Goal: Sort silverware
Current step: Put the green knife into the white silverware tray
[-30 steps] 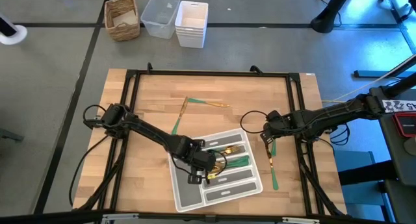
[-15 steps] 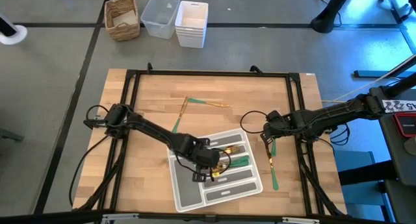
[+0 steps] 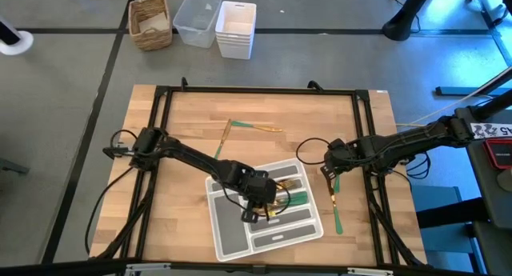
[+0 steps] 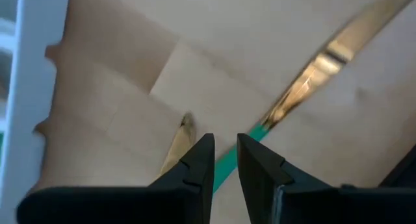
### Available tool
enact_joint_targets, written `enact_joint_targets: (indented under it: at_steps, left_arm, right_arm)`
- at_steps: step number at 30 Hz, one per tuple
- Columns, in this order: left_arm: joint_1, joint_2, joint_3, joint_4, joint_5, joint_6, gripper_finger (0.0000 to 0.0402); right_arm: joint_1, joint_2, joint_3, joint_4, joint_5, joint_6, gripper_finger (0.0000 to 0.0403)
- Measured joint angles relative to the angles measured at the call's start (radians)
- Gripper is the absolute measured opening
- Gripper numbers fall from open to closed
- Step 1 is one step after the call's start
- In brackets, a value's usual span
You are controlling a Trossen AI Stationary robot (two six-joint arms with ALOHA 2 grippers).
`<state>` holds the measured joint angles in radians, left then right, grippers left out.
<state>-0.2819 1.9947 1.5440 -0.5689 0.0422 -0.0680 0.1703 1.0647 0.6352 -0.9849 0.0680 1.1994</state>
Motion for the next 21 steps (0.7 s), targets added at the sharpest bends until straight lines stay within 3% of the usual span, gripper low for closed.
enact_joint_targets:
  at_steps: [5, 10, 15, 21]
  left_arm:
    - [0.017, -0.061, 0.0, -0.085, -0.02, 0.093, 0.0005]
    - [0.077, -0.092, 0.0, -0.239, -0.046, 0.139, 0.0005]
    - [0.164, -0.092, 0.0, -0.367, -0.046, 0.164, 0.0005]
    - [0.285, -0.092, 0.0, -0.403, -0.046, 0.211, 0.0005]
  right_arm:
    - [0.004, 0.0, 0.0, 0.023, -0.133, 0.039, 0.0067]
    - [0.085, 0.0, 0.0, 0.122, -0.158, 0.117, 0.0067]
    - [0.223, 0.0, 0.0, 0.153, -0.13, 0.248, 0.0067]
    - [0.395, 0.0, 0.0, 0.163, -0.066, 0.455, 0.0067]
